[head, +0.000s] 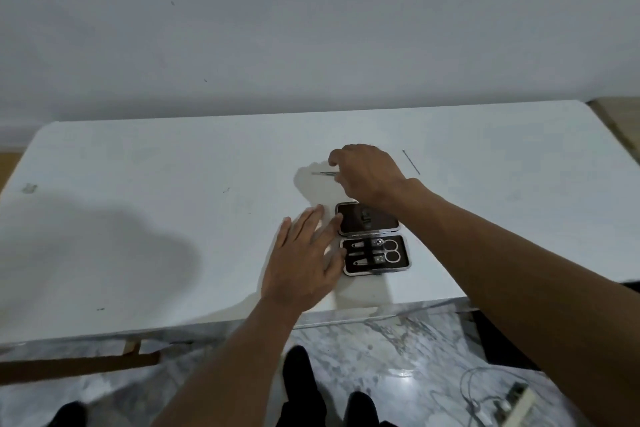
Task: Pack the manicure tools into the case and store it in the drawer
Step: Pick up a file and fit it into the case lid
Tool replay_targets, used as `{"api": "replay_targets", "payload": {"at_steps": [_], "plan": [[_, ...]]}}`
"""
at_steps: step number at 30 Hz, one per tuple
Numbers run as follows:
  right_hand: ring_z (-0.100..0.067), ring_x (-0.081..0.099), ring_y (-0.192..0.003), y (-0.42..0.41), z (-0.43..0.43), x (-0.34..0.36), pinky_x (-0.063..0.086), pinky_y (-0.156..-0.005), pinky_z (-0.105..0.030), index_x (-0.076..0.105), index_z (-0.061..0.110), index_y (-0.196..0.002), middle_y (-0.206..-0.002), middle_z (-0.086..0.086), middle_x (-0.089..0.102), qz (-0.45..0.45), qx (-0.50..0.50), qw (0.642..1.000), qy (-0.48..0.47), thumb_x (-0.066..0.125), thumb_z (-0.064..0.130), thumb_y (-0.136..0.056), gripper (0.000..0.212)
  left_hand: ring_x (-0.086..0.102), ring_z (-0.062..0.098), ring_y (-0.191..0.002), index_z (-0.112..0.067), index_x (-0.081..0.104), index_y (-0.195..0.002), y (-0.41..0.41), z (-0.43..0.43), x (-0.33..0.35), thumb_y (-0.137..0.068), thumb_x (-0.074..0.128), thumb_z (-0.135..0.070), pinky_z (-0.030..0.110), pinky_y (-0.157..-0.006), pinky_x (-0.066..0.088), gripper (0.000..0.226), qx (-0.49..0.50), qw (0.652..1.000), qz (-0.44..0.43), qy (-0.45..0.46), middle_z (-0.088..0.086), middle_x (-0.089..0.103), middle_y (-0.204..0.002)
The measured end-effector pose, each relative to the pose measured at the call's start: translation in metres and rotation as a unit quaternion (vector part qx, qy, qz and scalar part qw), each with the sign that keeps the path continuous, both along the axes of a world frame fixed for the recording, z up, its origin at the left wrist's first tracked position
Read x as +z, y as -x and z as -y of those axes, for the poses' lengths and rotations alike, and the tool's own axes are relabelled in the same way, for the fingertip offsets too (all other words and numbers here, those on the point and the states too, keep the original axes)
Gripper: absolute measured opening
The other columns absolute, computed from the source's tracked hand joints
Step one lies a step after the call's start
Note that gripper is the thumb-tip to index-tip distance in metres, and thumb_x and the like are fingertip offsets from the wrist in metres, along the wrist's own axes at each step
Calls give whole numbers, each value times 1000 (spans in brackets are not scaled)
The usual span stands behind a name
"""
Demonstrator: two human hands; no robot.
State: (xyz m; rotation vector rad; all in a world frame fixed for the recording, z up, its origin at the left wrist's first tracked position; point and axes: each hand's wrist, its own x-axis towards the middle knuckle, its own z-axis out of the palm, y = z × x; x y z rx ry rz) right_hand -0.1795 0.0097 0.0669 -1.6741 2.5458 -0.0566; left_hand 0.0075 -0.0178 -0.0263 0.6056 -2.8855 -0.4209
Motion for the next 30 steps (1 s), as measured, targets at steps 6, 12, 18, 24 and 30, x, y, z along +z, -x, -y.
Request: {"api": "replay_targets", "payload": {"at_steps": [6,12,18,24,30], "plan": [[-33,62,-91,4,-57,5,50,-72,-37,67,12,-99,-99,-11,67,17,-19,1000,7,49,12,-89,20,29,19,-145,-30,35,-149,-1,-1,0,-94,31,-51,45,-118,22,59,4,1000,2,2,3,35,-156],[-32,58,-98,7,-106,-4,52,-76,-39,68,11,-101,-105,-10,62,23,-36,998,34,45,16,-93,25,20,15,-148,-34,26,-151,-1,2,-3,-96,26,-54,42,-121,16,59,7,1000,14,10,-1,28,-159],[-32,58,-96,10,-128,-13,53,-75,-40,68,12,-101,-100,-10,63,13,-50,998,20,49,24,-95,23,18,13,-148,-35,24,-152,-1,3,-5,-96,26,-55,40,-122,13,59,11,1000,13,12,-3,26,-160],[-31,56,-102,14,-130,-17,49,-73,-38,67,12,-102,-104,-10,64,5,-60,998,31,52,32,-95,26,20,14,-148,-36,26,-151,0,3,-7,-97,27,-55,39,-121,13,58,13,1000,10,17,-2,27,-160],[-32,59,-98,12,-123,-14,46,-73,-36,67,18,-104,-104,-7,62,24,-63,998,10,50,31,-95,23,20,14,-148,-36,27,-151,0,4,-7,-97,30,-53,38,-121,12,57,15,1000,6,15,-3,27,-160]]}}
